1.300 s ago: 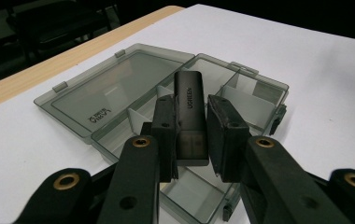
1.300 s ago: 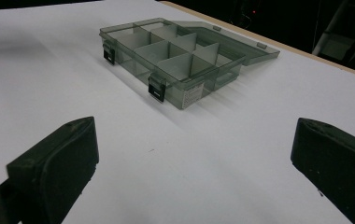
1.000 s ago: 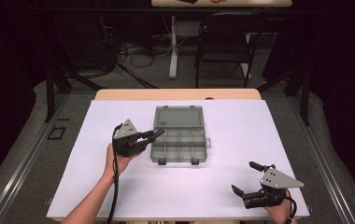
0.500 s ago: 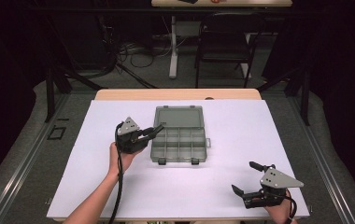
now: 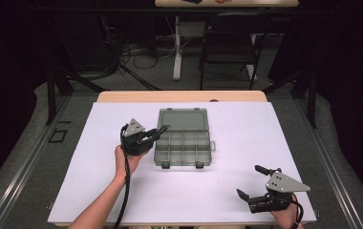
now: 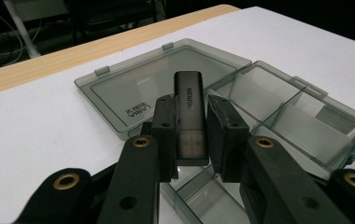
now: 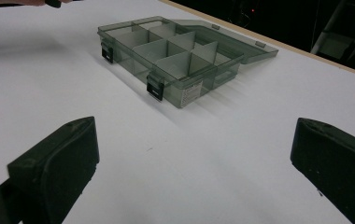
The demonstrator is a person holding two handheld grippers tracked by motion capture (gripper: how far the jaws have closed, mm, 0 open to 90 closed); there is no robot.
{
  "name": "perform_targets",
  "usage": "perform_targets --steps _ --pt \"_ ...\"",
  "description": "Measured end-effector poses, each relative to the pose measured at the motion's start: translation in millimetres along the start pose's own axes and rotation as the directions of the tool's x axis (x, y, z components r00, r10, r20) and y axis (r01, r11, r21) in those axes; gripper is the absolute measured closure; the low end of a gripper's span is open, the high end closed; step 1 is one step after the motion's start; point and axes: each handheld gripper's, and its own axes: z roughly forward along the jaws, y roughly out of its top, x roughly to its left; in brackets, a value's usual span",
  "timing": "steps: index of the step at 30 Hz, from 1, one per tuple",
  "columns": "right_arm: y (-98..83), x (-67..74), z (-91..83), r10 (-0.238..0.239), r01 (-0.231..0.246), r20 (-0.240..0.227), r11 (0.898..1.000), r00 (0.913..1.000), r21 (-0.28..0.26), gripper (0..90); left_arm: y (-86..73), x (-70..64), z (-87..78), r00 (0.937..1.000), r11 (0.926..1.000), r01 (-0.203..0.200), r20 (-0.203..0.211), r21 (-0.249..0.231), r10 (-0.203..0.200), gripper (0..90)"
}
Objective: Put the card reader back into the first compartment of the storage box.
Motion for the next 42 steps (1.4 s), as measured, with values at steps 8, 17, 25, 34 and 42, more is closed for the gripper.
perform_targets --steps 8,17,25,34,42 --pt "0.0 -0.1 0.0 -0.001 0.001 0.000 1.000 1.0000 -0.001 0.8 -1.9 -0.2 6.6 1.0000 1.0000 -0.002 -0.001 0.008 0.002 74.1" --pt "0.0 -0.3 0.2 -0.002 0.002 -0.002 1.000 1.0000 0.003 0.8 -5.0 0.2 12.7 0.9996 0.9993 0.002 -0.028 0.036 -0.001 74.1" --pt "0.0 -0.4 0.4 0.001 -0.001 -0.003 1.000 1.0000 0.005 0.9 -7.3 2.5 17.9 0.9983 0.9979 0.027 -0.053 0.059 -0.024 74.1" --pt "0.1 -0.4 0.3 -0.002 0.002 -0.003 1.000 1.0000 0.002 0.9 -8.9 0.8 24.6 0.9979 0.9969 0.027 -0.061 0.074 -0.022 74.1" --pt "0.3 -0.2 0.7 -0.001 0.001 -0.003 1.000 1.0000 0.004 0.9 -10.7 2.1 28.9 0.9975 0.9956 0.028 -0.066 0.090 -0.022 74.0"
